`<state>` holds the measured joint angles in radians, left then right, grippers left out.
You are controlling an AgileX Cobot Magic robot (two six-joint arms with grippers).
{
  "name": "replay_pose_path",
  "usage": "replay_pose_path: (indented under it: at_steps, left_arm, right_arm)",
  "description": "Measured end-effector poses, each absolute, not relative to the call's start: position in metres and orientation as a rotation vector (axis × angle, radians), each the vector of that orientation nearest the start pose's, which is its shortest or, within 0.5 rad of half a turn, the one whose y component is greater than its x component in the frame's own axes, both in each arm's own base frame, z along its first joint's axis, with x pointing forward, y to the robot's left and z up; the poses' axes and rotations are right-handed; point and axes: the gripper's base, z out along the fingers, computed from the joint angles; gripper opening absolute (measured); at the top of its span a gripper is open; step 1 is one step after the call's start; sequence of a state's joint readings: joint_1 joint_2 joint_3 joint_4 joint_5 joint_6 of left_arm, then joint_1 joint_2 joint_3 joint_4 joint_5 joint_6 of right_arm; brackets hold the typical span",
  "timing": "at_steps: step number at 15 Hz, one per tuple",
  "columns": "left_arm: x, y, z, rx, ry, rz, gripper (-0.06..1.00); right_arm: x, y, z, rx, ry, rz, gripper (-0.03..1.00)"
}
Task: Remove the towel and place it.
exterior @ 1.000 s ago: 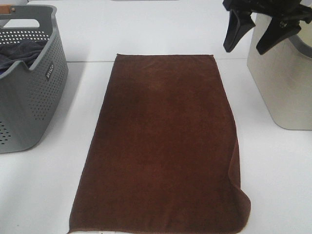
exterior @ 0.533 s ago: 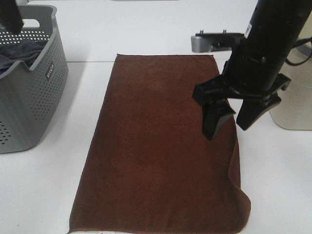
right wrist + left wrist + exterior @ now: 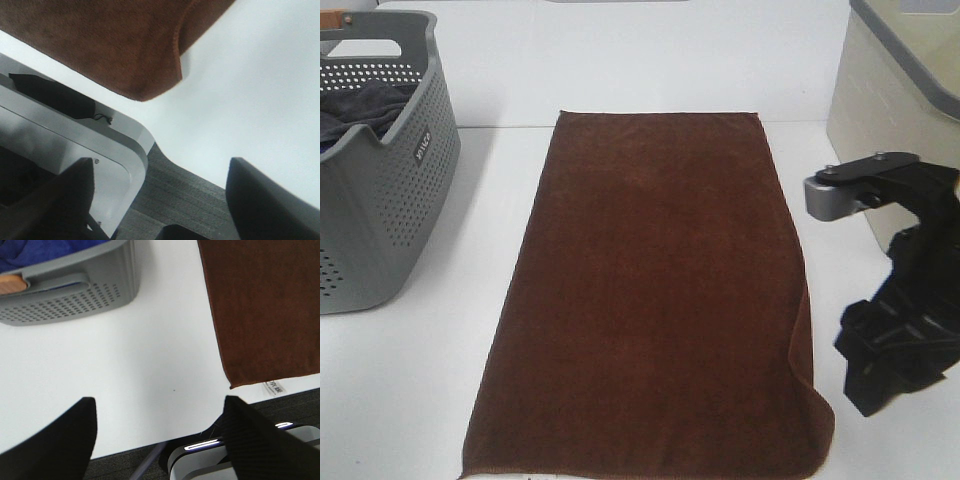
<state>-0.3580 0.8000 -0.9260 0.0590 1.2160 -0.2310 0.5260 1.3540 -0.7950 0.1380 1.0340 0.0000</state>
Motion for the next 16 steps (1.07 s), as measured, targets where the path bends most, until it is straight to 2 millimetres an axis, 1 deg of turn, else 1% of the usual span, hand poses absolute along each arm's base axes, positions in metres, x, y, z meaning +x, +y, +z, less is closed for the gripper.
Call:
replay_pose_path:
  at_steps: [2,3,4,5,7,10,12,13,15,16]
  left_arm:
    - [0.085,-0.027,0.331,0.191,2.544,-0.144,0.67]
    - [0.074,-0.022,0.318,0.223,2.533,-0.137,0.67]
    - [0.065,-0.019,0.306,0.263,2.525,-0.125,0.67]
    - [0.054,-0.015,0.292,0.323,2.508,-0.113,0.67]
    - [0.045,-0.014,0.279,0.394,2.490,-0.122,0.67]
    - [0.037,-0.016,0.278,0.483,2.423,-0.174,0.67]
    - [0.035,-0.018,0.278,0.531,2.401,-0.195,0.67]
    - [0.035,-0.018,0.278,0.537,2.400,-0.197,0.67]
    - [0.034,-0.021,0.279,0.578,2.389,-0.218,0.67]
    - [0.033,-0.021,0.278,0.592,2.388,-0.226,0.67]
  right_arm:
    - [0.160,0.101,0.233,-0.729,2.940,0.167,0.70]
    - [0.149,0.092,0.239,-0.736,2.887,0.150,0.70]
    - [0.140,0.084,0.244,-0.743,2.834,0.126,0.70]
    - [0.124,0.071,0.253,-0.743,2.737,0.103,0.70]
    - [0.105,0.057,0.259,-0.729,2.630,0.092,0.70]
    - [0.072,0.037,0.264,-0.685,2.472,0.126,0.70]
    - [0.052,0.025,0.271,-0.644,2.344,0.166,0.70]
    - [0.049,0.023,0.272,-0.636,2.320,0.173,0.70]
    - [0.031,0.013,0.275,-0.599,2.200,0.206,0.70]
    - [0.025,0.009,0.276,-0.588,2.164,0.215,0.70]
